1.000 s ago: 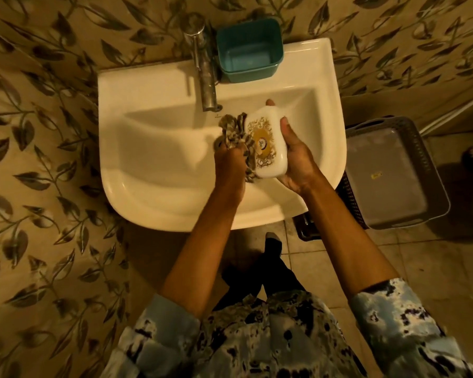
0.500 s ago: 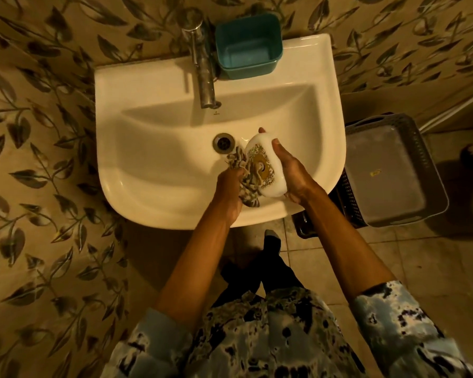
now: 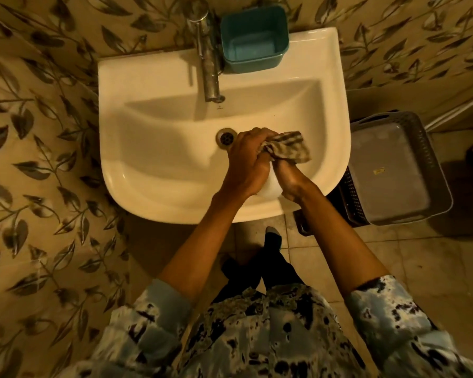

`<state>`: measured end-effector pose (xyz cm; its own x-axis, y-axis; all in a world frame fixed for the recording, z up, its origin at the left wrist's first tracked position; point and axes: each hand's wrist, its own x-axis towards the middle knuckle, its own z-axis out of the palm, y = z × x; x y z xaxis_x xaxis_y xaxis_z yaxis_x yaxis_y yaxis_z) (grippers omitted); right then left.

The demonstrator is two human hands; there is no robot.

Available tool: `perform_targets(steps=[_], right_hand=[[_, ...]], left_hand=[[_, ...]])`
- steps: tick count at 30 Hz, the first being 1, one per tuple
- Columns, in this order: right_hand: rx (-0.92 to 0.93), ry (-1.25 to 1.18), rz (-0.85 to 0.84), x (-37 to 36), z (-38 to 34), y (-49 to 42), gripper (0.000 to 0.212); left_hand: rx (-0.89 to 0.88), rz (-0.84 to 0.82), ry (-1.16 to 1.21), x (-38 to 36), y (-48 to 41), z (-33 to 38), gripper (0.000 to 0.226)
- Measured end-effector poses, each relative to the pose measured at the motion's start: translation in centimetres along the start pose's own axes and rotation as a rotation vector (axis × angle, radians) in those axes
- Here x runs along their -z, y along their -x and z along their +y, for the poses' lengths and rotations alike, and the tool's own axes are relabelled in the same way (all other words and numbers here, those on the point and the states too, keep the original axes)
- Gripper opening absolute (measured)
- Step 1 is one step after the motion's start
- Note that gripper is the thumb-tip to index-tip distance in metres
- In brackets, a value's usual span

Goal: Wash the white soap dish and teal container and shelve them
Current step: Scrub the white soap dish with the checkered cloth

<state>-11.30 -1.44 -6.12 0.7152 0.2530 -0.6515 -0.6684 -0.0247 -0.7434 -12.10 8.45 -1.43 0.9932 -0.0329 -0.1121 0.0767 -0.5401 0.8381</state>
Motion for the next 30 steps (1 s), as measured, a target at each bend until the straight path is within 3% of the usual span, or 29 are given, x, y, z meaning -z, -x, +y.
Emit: perform_targets(steps=[5, 11, 16, 20, 24, 27, 30], right_hand=[[-0.008, -0.096, -0.009, -0.3, -0.7, 0.1, 0.047], [-0.004, -0.443, 0.163, 0.3, -2.5, -1.3, 0.061], [-0.069, -0.403, 0.207, 0.1, -1.4, -0.3, 0.094], [-0.111, -0.406, 0.133, -0.8, -1.5, 0.7, 0.091], [-0.129, -0.553, 0.167, -0.2, -2.3, 0.0, 0.113], [-0.142, -0.556, 0.216, 0.5, -2.0, -0.2, 0.11], [-0.145, -0.688, 0.112, 0.7, -1.5, 0.5, 0.098]], left_hand=[[0.247, 0.06, 0.181, 1.5, -2.7, -1.1, 0.039], [-0.021, 0.116, -0.018, -2.4, 0.6, 0.2, 0.036], [-0.026, 0.138, -0.033, -2.7, 2.3, -0.3, 0.044], [0.052, 0.067, -0.144, -1.0, -1.9, -0.9, 0.034], [-0.013, -0.003, -0.101, -1.3, -1.0, -0.2, 0.039], [-0.017, 0.05, -0.014, -2.4, 2.5, 0.9, 0.046], [-0.023, 0.082, -0.025, -2.5, 4.0, 0.7, 0.05]])
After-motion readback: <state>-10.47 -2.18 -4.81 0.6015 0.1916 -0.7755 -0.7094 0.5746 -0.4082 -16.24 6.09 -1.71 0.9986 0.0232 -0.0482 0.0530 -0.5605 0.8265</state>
